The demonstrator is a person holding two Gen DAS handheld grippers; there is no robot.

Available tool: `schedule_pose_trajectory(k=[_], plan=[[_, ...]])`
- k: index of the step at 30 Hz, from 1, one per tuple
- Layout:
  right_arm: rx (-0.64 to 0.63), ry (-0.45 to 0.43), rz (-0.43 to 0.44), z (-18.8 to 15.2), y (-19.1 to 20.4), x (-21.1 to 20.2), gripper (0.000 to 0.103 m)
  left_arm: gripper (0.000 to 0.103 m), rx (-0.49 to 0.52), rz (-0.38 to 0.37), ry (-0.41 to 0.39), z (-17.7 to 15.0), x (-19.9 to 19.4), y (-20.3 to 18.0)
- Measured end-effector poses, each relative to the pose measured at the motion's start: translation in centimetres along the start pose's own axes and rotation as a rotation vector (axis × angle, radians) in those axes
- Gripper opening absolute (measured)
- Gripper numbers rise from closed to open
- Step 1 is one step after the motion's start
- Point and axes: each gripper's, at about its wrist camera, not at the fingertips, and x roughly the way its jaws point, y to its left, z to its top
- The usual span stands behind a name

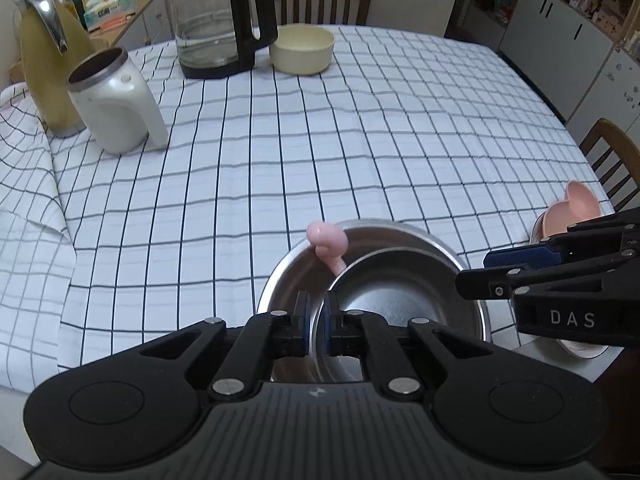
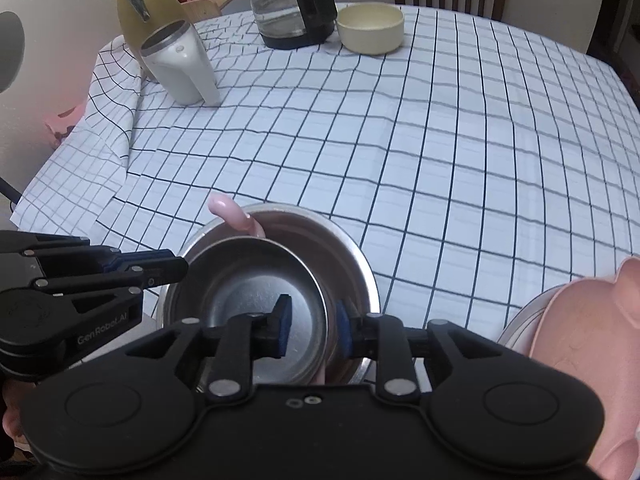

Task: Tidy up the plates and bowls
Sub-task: 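Open both grippers and pull them back from the nested bowls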

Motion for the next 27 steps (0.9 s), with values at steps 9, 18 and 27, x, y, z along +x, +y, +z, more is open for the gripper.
schedule_pose_trajectory(k=[9,18,27], plan=[[-0.026,-0.076,-0.005,1.3,0.9,-2.2,0.035,0.006,0.003,-0.016,-0.091,1.8,-2.3,0.3],[-0.052,-0.178,-0.012,3.4,1.4,-5.0,0.049,0.013,0.003,-0.019,-0.162,4.4,-3.7,0.5],[-0.047,-0.268,-0.036,6.8,0.1,-6.5,0.065,0.068,-0.031,0.004,-0.229,7.7,-3.3,0.6]])
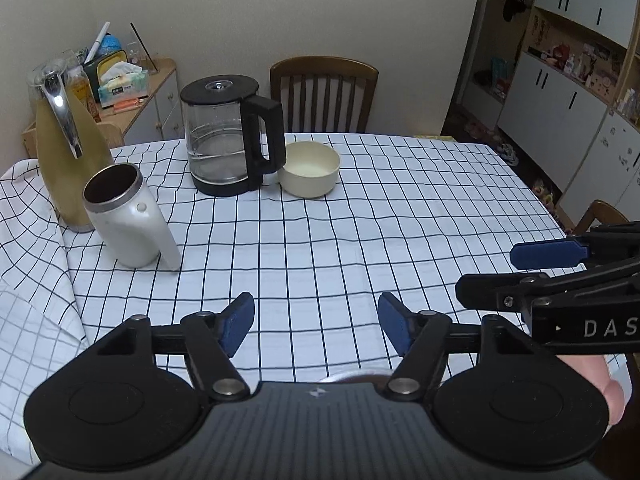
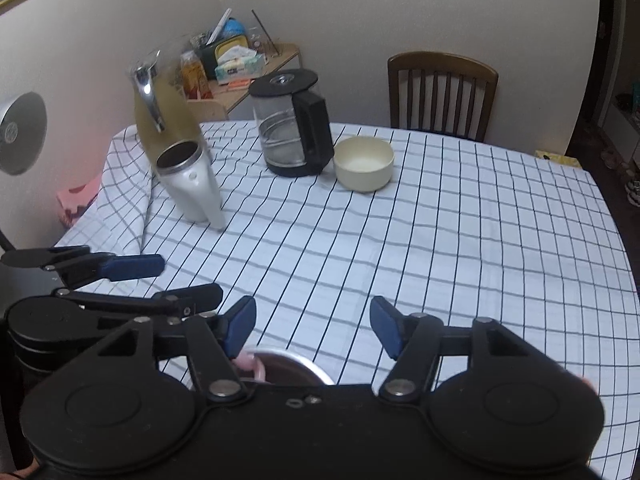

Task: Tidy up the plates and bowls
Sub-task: 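Move both grippers to the rim of the cream bowl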

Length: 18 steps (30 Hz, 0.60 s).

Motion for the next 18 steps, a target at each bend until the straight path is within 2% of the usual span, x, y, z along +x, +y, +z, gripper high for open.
schedule_pose_trajectory(k=[2,4,5,7,10,14,18], plan=[[0.003,-0.005,-0.009,0.8,-0.5,0.3,0.066,0.069,-0.013,-0.001,-0.001,0.8,0.8,-0.1],[0.001,-0.011,-0.016,1.4,-1.1,0.7,0.076,0.073,-0.027,0.018,-0.01,1.7,1.7,-0.1],[-0.003,-0.015,-0.019,1.8,-1.5,1.0,0.082,0.074,-0.036,0.029,-0.016,2.1,2.2,-0.1],[-0.01,-0.025,-0.027,2.6,-2.1,1.5,0.09,0.074,-0.054,0.039,-0.024,3.1,3.1,-0.1],[-0.015,-0.029,-0.037,3.8,-3.2,2.4,0.092,0.074,-0.074,0.054,-0.034,4.6,4.6,-0.2],[-0.024,-0.037,-0.041,5.2,-4.7,3.9,0.101,0.074,-0.101,0.081,-0.035,6.5,6.7,-0.4],[-0.015,-0.031,-0.033,7.0,-6.7,5.9,0.102,0.074,-0.117,0.112,-0.043,8.2,9.2,-0.7]])
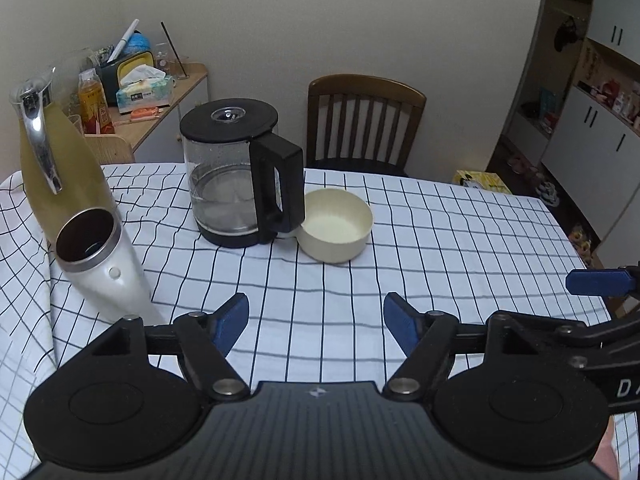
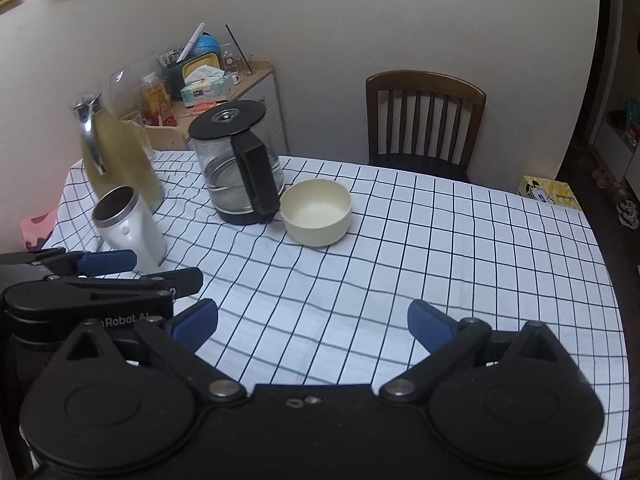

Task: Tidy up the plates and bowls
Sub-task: 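Move both grippers to the rim of the cream bowl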

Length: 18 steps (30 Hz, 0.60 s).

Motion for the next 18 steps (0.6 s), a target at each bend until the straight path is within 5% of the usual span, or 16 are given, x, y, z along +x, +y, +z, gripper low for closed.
schedule_pose_trajectory(k=[18], plan=[[0.058,0.071,-0.035,8.5,-6.9,14.4,0.099,0.074,-0.111,0.123,0.051,4.4,13.5,-1.0]])
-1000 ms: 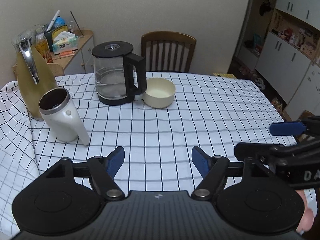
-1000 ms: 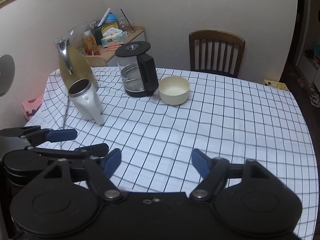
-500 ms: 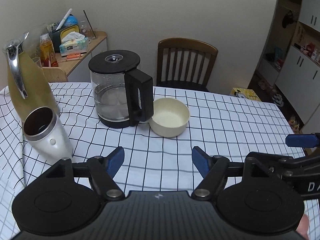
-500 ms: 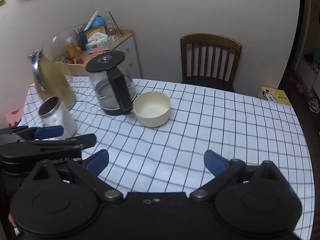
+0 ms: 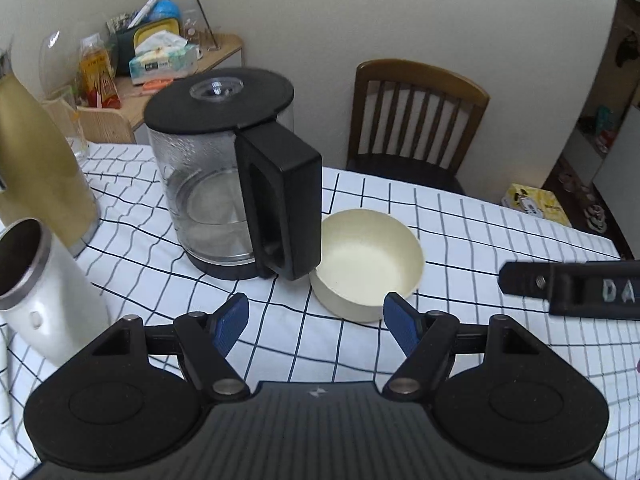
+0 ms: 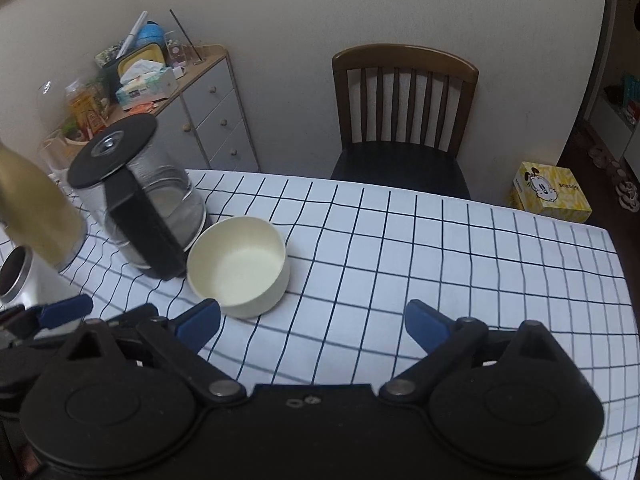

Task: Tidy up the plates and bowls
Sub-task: 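Move both grippers to the rim of the cream bowl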

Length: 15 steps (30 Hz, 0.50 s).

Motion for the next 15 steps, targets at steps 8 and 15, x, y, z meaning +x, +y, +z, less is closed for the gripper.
schedule_pose_trajectory(k=[8,15], plan=[[0.037,0.051,0.016,2.2,-0.8,5.8,0.09,0.074,-0.021,0.046,0.017,0.4,4.4,-0.7],[0.041,0.092,0.025,3.1,-0.6,9.6,0.078,0.073,-0.012,0.061,0.013,0.7,6.5,-1.4]])
